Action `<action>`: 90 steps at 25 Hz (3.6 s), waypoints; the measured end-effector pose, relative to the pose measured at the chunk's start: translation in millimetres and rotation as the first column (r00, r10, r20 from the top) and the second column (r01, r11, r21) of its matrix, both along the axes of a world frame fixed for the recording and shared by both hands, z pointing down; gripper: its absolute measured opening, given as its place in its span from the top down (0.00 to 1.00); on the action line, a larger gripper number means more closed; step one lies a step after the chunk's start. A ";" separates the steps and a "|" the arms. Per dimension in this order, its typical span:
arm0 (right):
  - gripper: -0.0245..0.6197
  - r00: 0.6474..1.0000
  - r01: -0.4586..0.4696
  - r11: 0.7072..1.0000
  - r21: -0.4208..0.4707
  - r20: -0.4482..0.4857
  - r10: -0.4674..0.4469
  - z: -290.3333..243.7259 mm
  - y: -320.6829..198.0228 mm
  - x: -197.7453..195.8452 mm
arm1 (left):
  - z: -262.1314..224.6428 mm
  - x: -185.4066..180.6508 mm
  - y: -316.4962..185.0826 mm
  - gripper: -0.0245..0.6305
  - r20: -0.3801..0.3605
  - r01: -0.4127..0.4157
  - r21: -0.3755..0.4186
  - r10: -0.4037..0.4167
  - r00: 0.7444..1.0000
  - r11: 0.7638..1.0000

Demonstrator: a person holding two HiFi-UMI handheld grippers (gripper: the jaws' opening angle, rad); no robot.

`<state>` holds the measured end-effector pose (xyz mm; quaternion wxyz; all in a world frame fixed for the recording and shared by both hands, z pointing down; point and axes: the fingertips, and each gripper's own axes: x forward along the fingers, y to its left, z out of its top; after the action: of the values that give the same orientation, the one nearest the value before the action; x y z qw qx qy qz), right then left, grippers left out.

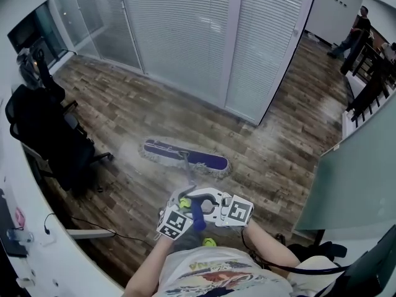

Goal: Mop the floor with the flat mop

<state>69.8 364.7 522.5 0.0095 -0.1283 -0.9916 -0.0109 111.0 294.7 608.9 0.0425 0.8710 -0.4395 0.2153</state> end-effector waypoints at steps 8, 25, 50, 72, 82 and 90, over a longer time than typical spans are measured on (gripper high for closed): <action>0.67 0.998 0.038 0.999 0.001 -0.053 -0.038 8.0 -53.5 -63.8 | 3.1 -62.4 -56.2 0.73 -0.035 0.024 0.002 -0.023 0.999 1.000; 0.67 0.999 -0.016 1.000 0.011 -0.034 0.017 0.5 -238.8 -237.3 | -3.1 -231.8 -239.6 0.74 -0.050 -0.001 0.004 0.001 0.999 1.000; 0.67 1.000 -0.014 1.000 0.007 0.001 0.014 0.0 -538.8 -344.5 | -3.2 -341.4 -539.2 0.74 -0.038 0.018 -0.012 -0.018 0.999 1.000; 0.65 0.997 -0.079 0.989 -0.128 -0.022 0.077 14.4 -737.2 -399.2 | 10.6 -399.2 -733.0 0.73 -0.046 0.041 -0.042 -0.043 0.998 0.998; 0.64 0.998 -0.060 0.989 -0.133 -0.039 0.055 13.8 -683.3 -388.4 | 8.1 -391.4 -679.1 0.72 -0.084 0.107 -0.052 -0.112 0.990 0.993; 0.64 0.997 -0.050 0.990 -0.135 -0.057 0.043 12.2 -593.9 -358.3 | 5.9 -361.0 -589.5 0.73 -0.088 0.112 -0.058 -0.117 0.989 0.992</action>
<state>-288.5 -229.2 534.7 0.0279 -0.1059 -0.9922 0.0604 -250.0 -294.8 614.8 0.0978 0.8519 -0.4805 0.1840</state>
